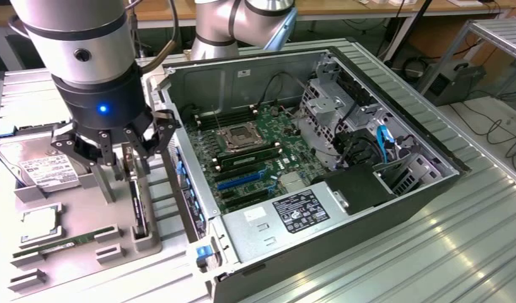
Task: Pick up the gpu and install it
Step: 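Pick up the gpu and move the gpu toward the slot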
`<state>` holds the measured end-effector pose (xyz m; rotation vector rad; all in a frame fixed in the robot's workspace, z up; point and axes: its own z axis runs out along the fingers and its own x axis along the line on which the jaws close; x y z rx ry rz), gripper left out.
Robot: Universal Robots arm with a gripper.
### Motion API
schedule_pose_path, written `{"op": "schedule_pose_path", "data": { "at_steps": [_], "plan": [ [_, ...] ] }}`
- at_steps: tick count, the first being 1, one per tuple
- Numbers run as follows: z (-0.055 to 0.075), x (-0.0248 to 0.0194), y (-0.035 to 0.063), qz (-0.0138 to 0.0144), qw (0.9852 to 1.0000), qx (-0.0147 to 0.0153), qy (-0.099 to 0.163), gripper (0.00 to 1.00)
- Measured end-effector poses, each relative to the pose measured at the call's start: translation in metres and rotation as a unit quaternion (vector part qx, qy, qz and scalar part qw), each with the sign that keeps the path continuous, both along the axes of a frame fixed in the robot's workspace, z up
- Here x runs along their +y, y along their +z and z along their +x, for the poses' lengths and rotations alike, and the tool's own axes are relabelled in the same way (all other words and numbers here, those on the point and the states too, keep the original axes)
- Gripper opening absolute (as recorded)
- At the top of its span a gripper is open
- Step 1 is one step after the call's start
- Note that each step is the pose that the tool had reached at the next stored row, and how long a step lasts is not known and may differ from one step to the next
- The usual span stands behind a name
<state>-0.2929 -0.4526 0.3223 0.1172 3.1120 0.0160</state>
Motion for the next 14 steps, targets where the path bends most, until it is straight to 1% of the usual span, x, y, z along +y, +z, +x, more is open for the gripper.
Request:
{"op": "schedule_pose_path", "data": {
  "at_steps": [4, 6, 14],
  "plan": [
    [-0.001, 0.0019, -0.0030, -0.0001, 1.0000, 0.0000, 0.000, 0.42],
    [-0.002, 0.0040, -0.0054, 0.0000, 1.0000, -0.0001, 0.000, 0.42],
    [-0.003, 0.0100, -0.0115, 0.0000, 1.0000, -0.0001, 0.000, 0.42]
  ]
}}
